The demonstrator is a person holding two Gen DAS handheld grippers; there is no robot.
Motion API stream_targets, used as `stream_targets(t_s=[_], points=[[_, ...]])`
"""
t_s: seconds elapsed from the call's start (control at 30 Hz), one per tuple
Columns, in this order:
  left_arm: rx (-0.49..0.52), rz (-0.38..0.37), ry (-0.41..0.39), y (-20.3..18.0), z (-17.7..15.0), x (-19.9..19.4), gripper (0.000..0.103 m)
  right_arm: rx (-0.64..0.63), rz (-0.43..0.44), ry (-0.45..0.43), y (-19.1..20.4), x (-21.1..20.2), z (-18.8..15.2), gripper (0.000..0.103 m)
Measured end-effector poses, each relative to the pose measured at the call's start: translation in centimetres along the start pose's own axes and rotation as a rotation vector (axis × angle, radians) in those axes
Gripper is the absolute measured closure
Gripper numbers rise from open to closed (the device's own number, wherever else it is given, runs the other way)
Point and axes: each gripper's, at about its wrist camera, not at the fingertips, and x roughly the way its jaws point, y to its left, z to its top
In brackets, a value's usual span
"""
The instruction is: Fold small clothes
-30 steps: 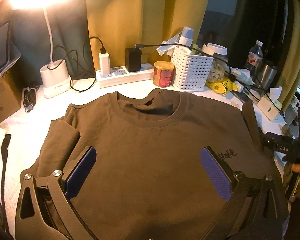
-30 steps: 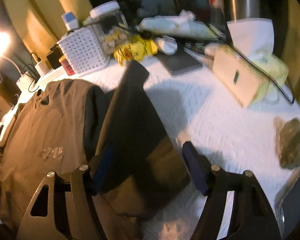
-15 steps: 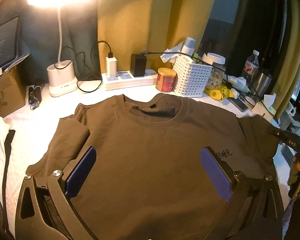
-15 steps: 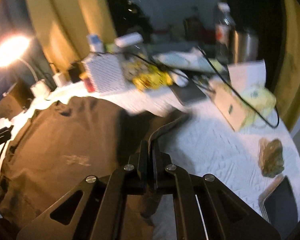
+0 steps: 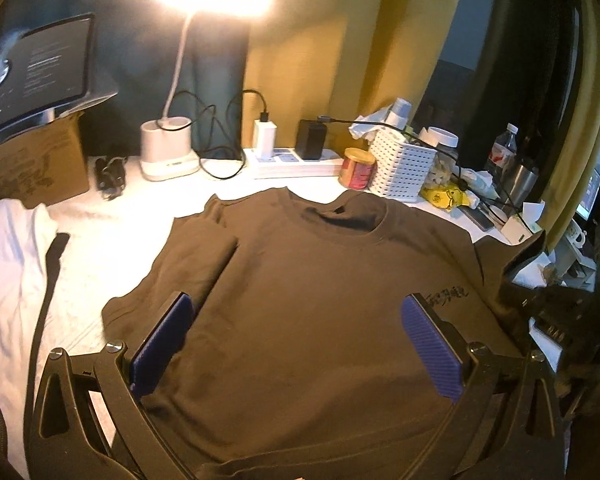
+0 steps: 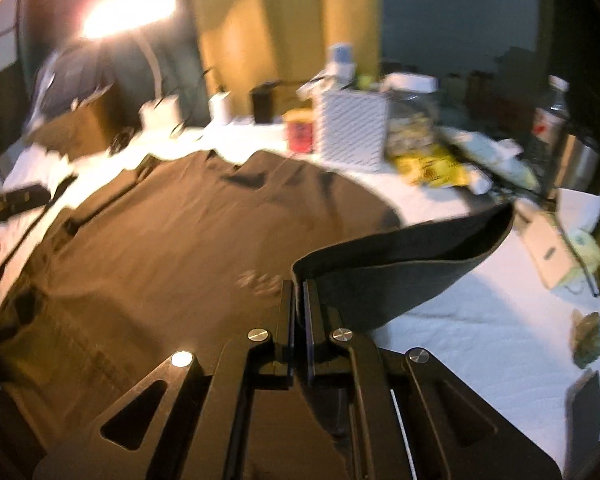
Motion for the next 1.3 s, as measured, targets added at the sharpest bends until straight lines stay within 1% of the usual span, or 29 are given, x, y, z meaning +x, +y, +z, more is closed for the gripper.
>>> stream_targets(t_s=[0.13, 0.27, 0.37, 0.4, 0.43, 0.47, 0.5, 0.53, 0.63, 0.73, 0.9, 1.03, 1.2, 1.3], points=[[-0.008, -0.001, -0.002, 0.9, -0.4, -0.5, 0.001, -0.051, 0.028, 0.047, 2.7, 1.5, -0.9, 0.098], [-0.019, -0.002, -0.01, 1.6, -0.8, -1.0, 0.001, -0.086, 0.024, 0.093, 4.5, 2.3, -1.4, 0.097], [-0.027, -0.003, -0.013, 1.9, -1.0, -1.2, 0.001, -0.096, 0.073, 0.107, 5.3, 2.3, -1.3, 0.096], [-0.029, -0.004, -0.012, 2.0, -1.0, -1.2, 0.001, -0.101, 0.078, 0.111, 5.5, 2.2, -1.3, 0.094], [-0.03, -0.004, -0.011, 2.1, -1.1, -1.1, 0.001, -0.108, 0.079, 0.116, 5.7, 2.1, -1.3, 0.083], [-0.032, -0.004, -0.011, 2.1, -1.1, -1.1, 0.001, -0.107, 0.079, 0.114, 5.7, 1.9, -1.2, 0.075], [-0.032, -0.005, -0.009, 2.1, -1.2, -1.1, 0.001, -0.103, 0.08, 0.109, 5.6, 1.7, -1.1, 0.06], [-0.031, -0.004, -0.009, 2.1, -1.2, -1.1, 0.001, -0.091, 0.082, 0.098, 5.4, 1.3, -0.9, 0.057], [-0.028, -0.001, -0.01, 2.1, -1.1, -1.0, 0.001, -0.055, 0.074, 0.058, 4.2, 0.0, 0.0, 0.057], [-0.026, 0.002, -0.01, 2.1, -0.8, -0.8, 0.001, -0.002, 0.047, 0.028, 1.9, -0.6, 1.0, 0.057], [-0.02, 0.009, -0.002, 1.9, -0.4, 0.0, 0.001, 0.118, 0.028, 0.033, -2.7, 0.3, 2.1, 0.057], [-0.023, 0.02, 0.017, 2.0, -0.1, 1.1, 0.001, 0.211, 0.062, 0.052, -5.8, 2.1, 2.7, 0.057], [-0.028, 0.034, 0.042, 2.1, 0.3, 2.7, 0.001, 0.267, 0.135, 0.101, -7.3, 5.1, 3.3, 0.057], [-0.024, 0.048, 0.053, 2.3, 0.6, 3.5, 0.001, 0.289, 0.164, 0.124, -8.0, 7.0, 3.7, 0.054]])
